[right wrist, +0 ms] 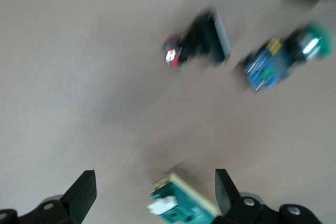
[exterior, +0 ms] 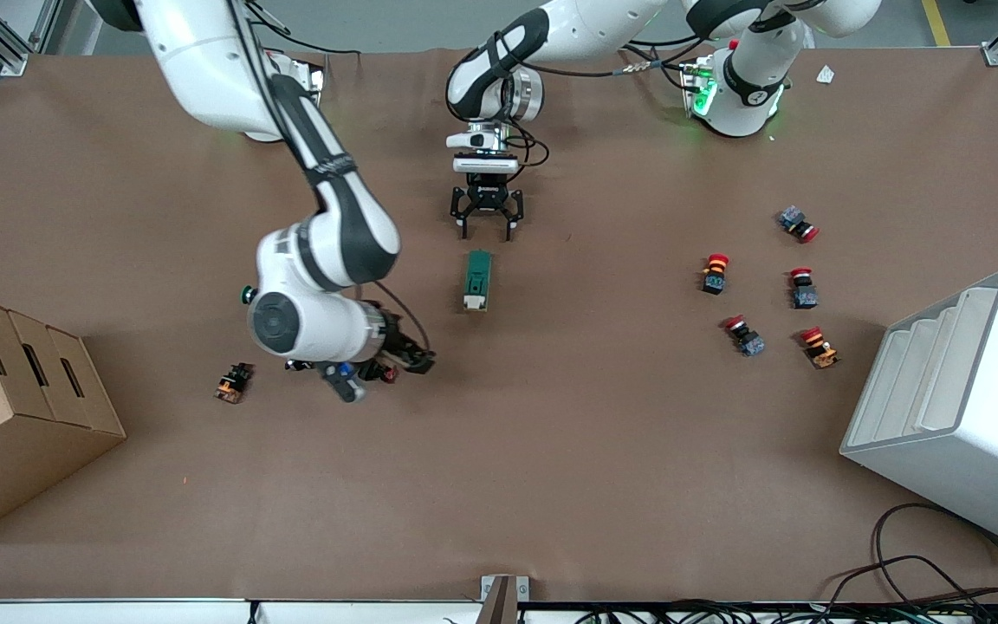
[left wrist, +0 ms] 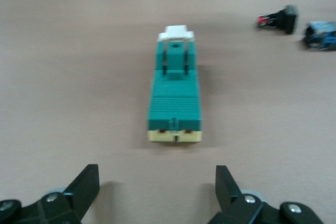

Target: Close load switch with both arms

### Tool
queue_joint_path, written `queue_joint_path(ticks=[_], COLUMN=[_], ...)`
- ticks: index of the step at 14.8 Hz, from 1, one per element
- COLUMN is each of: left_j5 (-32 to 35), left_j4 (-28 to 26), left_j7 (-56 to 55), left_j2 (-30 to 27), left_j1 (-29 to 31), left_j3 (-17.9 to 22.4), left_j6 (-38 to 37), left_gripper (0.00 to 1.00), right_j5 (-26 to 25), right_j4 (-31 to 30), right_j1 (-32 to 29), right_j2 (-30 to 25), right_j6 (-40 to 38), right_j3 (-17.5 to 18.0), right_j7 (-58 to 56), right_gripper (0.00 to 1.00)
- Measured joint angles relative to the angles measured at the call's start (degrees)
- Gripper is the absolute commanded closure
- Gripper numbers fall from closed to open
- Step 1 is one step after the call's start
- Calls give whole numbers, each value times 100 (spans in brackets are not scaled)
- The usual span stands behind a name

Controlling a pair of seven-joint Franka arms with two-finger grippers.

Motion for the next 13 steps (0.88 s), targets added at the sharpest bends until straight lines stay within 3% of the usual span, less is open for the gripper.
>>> queue_joint_path(ticks=[4, 7, 13], left_j5=[-1119, -2519, -5478], left_j4=[136, 531, 1751], left_j7=[611, 1958, 5088], left_j2=[-584, -1256, -2459], left_j1=[107, 415, 1898], left_j3=[-112, -134, -101], left_j6=[24, 125, 129], left_gripper=[2, 2, 0], right_j5=[-974, -1550, -2380], right_j4=[24, 39, 639], right_j1=[-687, -1299, -2113], right_j2=[-600, -1072, -1714], right_j6=[-921, -1511, -2772], right_j3=[-227, -296, -306], right_j7=[-1938, -3470, -4991], right_gripper=[0, 0, 0])
